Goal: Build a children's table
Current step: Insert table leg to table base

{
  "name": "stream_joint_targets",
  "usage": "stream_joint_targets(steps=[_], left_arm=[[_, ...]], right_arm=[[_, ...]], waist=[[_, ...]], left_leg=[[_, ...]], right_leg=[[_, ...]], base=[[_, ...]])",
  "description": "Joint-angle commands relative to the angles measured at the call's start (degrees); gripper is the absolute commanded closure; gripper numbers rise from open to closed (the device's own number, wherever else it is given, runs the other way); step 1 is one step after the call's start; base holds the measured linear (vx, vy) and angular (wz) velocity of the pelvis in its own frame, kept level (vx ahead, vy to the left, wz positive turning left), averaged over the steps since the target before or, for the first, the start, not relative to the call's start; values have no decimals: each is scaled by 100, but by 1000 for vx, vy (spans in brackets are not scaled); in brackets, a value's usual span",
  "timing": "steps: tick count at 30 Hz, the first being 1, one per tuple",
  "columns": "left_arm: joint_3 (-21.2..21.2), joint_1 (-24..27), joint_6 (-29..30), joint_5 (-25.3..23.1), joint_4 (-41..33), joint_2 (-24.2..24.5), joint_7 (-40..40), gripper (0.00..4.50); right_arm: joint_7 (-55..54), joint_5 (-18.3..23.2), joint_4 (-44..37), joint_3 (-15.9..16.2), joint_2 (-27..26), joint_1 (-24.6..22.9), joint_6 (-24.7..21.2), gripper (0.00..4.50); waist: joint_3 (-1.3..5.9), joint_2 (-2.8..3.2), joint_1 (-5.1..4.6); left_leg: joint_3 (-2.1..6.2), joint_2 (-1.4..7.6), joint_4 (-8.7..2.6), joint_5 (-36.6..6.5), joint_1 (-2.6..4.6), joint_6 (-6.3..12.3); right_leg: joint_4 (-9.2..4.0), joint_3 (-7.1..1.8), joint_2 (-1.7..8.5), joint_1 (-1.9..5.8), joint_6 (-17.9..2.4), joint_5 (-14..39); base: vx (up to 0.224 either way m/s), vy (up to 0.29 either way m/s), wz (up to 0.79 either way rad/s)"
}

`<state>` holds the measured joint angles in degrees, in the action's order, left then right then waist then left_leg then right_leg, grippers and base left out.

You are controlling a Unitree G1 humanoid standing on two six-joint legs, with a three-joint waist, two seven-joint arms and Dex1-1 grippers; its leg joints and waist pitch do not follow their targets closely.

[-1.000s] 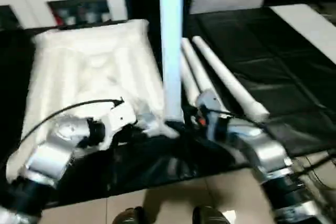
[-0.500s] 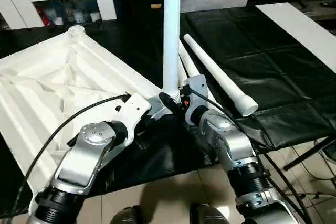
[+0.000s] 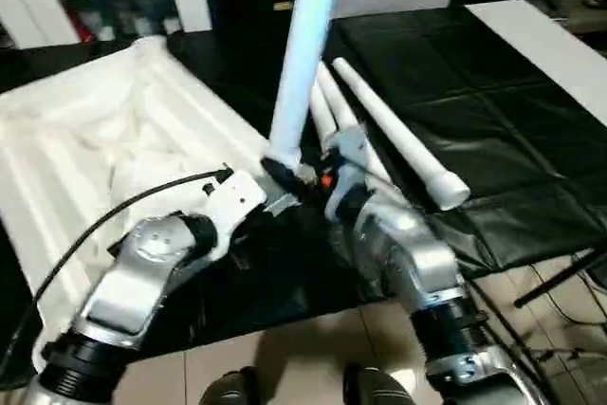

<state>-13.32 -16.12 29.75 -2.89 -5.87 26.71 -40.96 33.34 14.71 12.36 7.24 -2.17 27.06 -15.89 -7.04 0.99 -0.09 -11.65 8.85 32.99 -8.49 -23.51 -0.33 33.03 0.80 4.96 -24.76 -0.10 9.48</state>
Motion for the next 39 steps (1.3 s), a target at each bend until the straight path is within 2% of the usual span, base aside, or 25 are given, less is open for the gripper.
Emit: stream_joint_targets(steps=[1, 4, 5, 9, 11, 14, 18, 19, 20, 23, 24, 25, 27, 28, 29, 30, 31, 32, 33, 34, 35, 36, 37, 38, 39], left_arm=[[67, -106, -215, -38, 16, 114, -86, 450], [125, -137, -540, 20, 206, 157, -143, 450], [155, -146, -705, 115, 325, 262, -311, 423], [411, -119, -781, 424, 306, 282, -480, 390], [646, -90, -908, 676, 249, 226, -532, 360], [1213, -22, -836, 1276, 82, -26, -519, 350], [1303, -15, -817, 1395, 64, -70, -525, 350], [1385, 4, -769, 1475, 29, -120, -409, 350], [1531, 21, -676, 1512, -66, -243, -116, 350], [1825, 124, -363, 1529, -395, -541, 515, 350], [1825, 124, -363, 1529, -395, -541, 515, 350], [1950, 194, -182, 1532, -589, -687, 791, 350], [2024, 245, -64, 1553, -716, -769, 945, 350], [1982, 475, 73, 1364, -1055, -940, 1257, 350], [1862, 692, -31, 1119, -1335, -1072, 1523, 350], [1769, 883, -40, 984, -1618, -1278, 1794, 350], [1666, 993, -13, 849, -1813, -1436, 2038, 350], [1711, 998, 101, 941, -1880, -1680, 2266, 350], [1759, 977, 215, 1014, -1896, -1856, 2441, 350], [1723, 876, 253, 777, -1762, -1904, 2708, 350], [1723, 876, 253, 777, -1762, -1904, 2708, 350], [1694, 851, 244, 675, -1723, -1884, 2763, 350], [1586, 871, 289, 573, -1733, -1799, 2788, 350], [1586, 871, 289, 573, -1733, -1799, 2788, 350], [1554, 881, 345, 535, -1774, -1752, 2822, 350]], right_arm=[[156, 139, -203, -49, 72, 51, -82, 181], [149, 173, -369, -141, 197, 51, -96, 181], [69, 167, -585, -226, 304, 19, -216, 181], [-54, 119, -1030, -298, 521, -120, -491, 181], [-279, 92, -1382, -410, 617, -266, -754, 181], [-771, 98, -1972, -642, 647, -561, -1251, 181], [-804, 111, -2070, -657, 667, -617, -1308, 181], [-916, 125, -2234, -664, 662, -746, -1476, 181], [-1016, 156, -2458, -654, 646, -929, -1670, 181], [-1125, 197, -2947, -556, 703, -1296, -2049, 181], [-1125, 197, -2947, -556, 703, -1296, -2049, 181], [-1120, 202, -3149, -488, 759, -1451, -2170, 181], [-1141, 215, -3294, -445, 800, -1542, -2278, 181], [-1208, 189, -3409, -442, 801, -1687, -2292, 181], [-1296, 169, -3449, -474, 762, -1783, -2279, 181], [-1362, 179, -3454, -519, 713, -1858, -2264, 181], [-1423, 195, -3449, -561, 656, -1899, -2260, 181], [-1462, 213, -3376, -597, 596, -1887, -2243, 181], [-1485, 223, -3311, -619, 553, -1867, -2229, 181], [-1510, 212, -3200, -615, 520, -1803, -2222, 181], [-1510, 212, -3200, -615, 520, -1803, -2222, 181], [-1515, 208, -3181, -610, 517, -1789, -2225, 181], [-1501, 223, -3164, -574, 538, -1774, -2233, 181], [-1501, 223, -3164, -574, 538, -1774, -2233, 181], [-1461, 220, -3131, -531, 577, -1758, -2225, 181]], waist=[[447, 82, 18], [483, 50, 45], [508, 31, 46], [569, 29, 71], [596, 24, 73], [645, 37, 89], [615, 15, 76], [607, 22, 78], [602, 64, 85], [601, 40, 88], [631, 125, 106], [605, 67, 105], [601, 66, 102], [598, 132, 100], [606, 148, 49], [585, 116, -1], [569, 178, -1], [539, 220, -21], [540, 244, 10], [555, 102, 78], [507, -3, 147], [482, -85, 154], [391, -104, 76], [367, -63, -10], [406, -55, -62]], left_leg=[[215, 359, -507, -2518, 276, -270], [182, 343, -469, -2277, 273, -184], [176, 347, -457, -2211, 276, -164], [151, 337, -417, -1627, 240, -30], [145, 330, -384, -1392, 226, 43], [135, 327, -356, -1093, 219, 119], [129, 320, -360, -1423, 227, 83], [133, 327, -365, -1513, 241, 51], [138, 340, -380, -1721, 260, -91], [169, 327, -387, -2000, 258, -220], [177, 339, -382, -2018, 281, -289], [175, 348, -390, -2168, 281, -320], [176, 336, -379, -2220, 283, -326], [511, 251, -558, -2392, -23, 183], [589, 263, -515, -2532, -20, 175], [723, 326, -526, -2945, -55, -8], [812, 349, -541, -3238, -48, -184], [993, 414, -651, -3952, -56, -530], [984, 341, -665, -4242, -80, -664], [920, 113, -543, -4091, -128, -695], [854, -77, -124, -3344, -61, -535], [815, -115, 361, -2667, 41, -333], [862, -82, 1245, -1074, 20, -226], [941, -26, 1398, -868, -153, -317], [1005, 126, 1496, -1288, -288, -499]], right_leg=[[-359, -160, 215, 133, -840, 1702], [-357, -167, 223, 147, -913, 1605], [-356, -169, 225, 162, -929, 1581], [-282, -151, 208, 216, -1014, 1167], [-257, -145, 219, 249, -1104, 908], [-217, -123, 203, 289, -1281, 569], [-269, -121, 201, 272, -1183, 1102], [-280, -124, 203, 254, -1141, 1248], [-297, -126, 178, 240, -1029, 1470], [-321, -120, 180, 236, -897, 1796], [-278, -120, 176, 252, -902, 1747], [-338, -114, 169, 239, -846, 1844], [-341, -113, 169, 232, -821, 1951], [-259, 292, 315, 430, -873, 2231], [-249, 350, 337, 435, -931, 2237], [-261, 421, 340, 460, -959, 2299], [-221, 463, 331, 470, -959, 2312], [-150, 490, 271, 494, -871, 2209], [-116, 482, 307, 520, -856, 2213], [-226, 468, 473, 507, -921, 2654], [-627, 473, 825, 417, -826, 4043], [-930, 495, 1180, 378, -713, 4845], [-1342, 525, 1796, 374, -450, 5582], [-1249, 543, 1965, 503, -153, 5603], [-1080, 558, 2265, 804, 138, 5153]], base=[[0, 0, 0], [0, 0, 0], [0, 0, 0], [0, 0, 0], [0, 0, 0], [0, 0, 0], [0, 0, 0], [0, 0, 0], [0, 0, 0], [0, 0, 0], [0, 0, 0], [0, 0, 0], [0, 0, 0], [0, 0, 0], [-27, -17, 31], [11, -36, 49], [11, -36, 49], [-10, -68, 52], [-23, -88, 58], [-23, -88, 58], [-39, -101, 59], [-99, -62, 43], [-99, -62, 43], [-36, 48, 21], [43, 139, 23]])
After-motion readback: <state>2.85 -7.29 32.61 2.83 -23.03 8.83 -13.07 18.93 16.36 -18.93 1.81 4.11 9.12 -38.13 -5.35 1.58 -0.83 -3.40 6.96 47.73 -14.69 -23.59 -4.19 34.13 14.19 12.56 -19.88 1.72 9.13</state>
